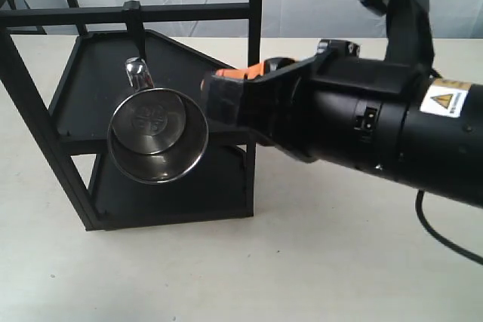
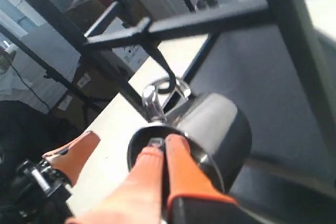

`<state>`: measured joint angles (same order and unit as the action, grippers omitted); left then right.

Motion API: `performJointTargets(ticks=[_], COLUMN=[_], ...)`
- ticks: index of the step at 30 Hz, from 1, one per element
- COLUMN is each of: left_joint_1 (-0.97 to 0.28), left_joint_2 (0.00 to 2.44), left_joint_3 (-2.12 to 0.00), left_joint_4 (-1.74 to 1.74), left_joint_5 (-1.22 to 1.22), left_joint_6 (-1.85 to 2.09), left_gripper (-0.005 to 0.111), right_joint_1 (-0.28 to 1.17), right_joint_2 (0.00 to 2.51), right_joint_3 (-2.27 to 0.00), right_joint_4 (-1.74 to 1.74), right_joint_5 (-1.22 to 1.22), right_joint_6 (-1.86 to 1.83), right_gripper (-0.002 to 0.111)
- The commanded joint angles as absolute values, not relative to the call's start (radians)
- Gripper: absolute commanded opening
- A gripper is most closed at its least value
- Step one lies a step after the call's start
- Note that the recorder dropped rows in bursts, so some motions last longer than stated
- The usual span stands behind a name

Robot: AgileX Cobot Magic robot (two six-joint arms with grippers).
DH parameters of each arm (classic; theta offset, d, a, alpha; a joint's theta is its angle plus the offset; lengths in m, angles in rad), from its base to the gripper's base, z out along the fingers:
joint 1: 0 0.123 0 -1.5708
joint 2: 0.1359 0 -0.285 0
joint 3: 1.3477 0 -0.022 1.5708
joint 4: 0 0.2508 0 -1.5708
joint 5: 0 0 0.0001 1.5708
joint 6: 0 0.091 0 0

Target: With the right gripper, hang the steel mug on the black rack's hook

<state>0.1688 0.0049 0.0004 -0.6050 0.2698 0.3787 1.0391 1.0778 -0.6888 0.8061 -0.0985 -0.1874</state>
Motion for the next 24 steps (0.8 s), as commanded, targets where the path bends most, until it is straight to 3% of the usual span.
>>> performJointTargets(ticks=[1,5,8,10,15,24], left_joint_1=[0.169,0.169,0.169,0.169,0.169,0.169], left_joint_2=[0.000,0.000,0.000,0.000,0.000,0.000], left_joint_3=[0.000,0.000,0.000,0.000,0.000,0.000], left_joint_4=[-0.610,-0.610,-0.612,-0.610,-0.608,-0.608], left_joint_5=[0.260,0.260,0.260,0.260,0.260,0.260], left_joint_6=[0.377,0.377,0.377,0.377,0.377,0.377], left_gripper=[0.002,0.002,0.002,0.002,0.002,0.002], right_joint_1=[1.035,1.035,1.035,1.035,1.040,1.040], right_joint_2=[1.040,1.002,0.949,0.905,0.779,0.669], right_joint_3=[-0.693,-0.693,-0.678,-0.674,-0.659,-0.659], right_joint_4=[0.792,1.023,1.424,1.744,1.744,1.744], right_joint_5=[-0.223,-0.273,-0.331,-0.517,-1.037,-1.120], right_joint_6=[-0.459,-0.629,-1.027,-1.387,-1.540,-1.599], right_gripper=[-0.001,-0.001,-0.001,-0.001,-0.001,-0.001])
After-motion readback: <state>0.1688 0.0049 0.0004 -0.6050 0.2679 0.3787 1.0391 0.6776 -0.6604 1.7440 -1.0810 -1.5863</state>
